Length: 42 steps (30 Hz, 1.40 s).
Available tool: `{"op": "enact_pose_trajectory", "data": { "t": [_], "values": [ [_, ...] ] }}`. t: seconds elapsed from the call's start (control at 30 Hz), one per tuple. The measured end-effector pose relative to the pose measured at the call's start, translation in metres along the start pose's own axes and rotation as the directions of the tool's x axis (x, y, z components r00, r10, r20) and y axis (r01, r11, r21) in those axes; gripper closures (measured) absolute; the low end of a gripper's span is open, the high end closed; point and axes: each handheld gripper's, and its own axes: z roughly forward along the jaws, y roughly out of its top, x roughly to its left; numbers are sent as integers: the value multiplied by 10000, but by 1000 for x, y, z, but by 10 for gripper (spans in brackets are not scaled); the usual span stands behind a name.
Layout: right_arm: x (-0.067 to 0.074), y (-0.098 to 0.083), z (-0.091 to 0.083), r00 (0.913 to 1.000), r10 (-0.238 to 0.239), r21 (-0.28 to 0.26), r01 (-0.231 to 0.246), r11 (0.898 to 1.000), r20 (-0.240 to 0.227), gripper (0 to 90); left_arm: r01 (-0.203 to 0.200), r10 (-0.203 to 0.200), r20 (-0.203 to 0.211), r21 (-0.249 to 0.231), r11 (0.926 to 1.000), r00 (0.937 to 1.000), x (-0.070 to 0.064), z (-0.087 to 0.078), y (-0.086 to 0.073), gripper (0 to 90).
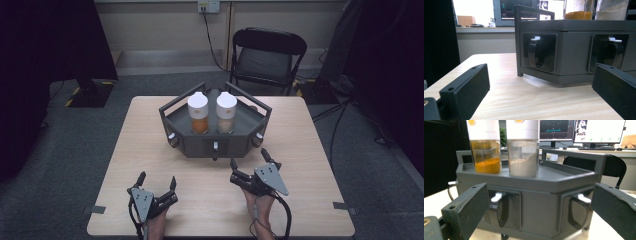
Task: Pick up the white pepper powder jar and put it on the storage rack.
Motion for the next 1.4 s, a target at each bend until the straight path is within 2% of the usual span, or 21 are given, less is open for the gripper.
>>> {"op": "enact_pose_trajectory", "data": {
  "t": [0.27, 0.87, 1.4],
  "values": [
    [-2, -12, -14, 9995, 232, -159, -229, 9996, 195, 7, -2, 2, -7, 3, 10000, 10000, 0, 0, 0, 7],
    [4, -34, -30, 9981, 20, -186, -8, 9998, 611, 6, -3, 3, -9, 3, 10000, 10000, 0, 0, 0, 7],
    [7, -52, -37, 9962, -171, 74, 165, 9998, 849, 1, -4, 4, -9, 4, 10000, 10000, 0, 0, 0, 7]
  ]
}}
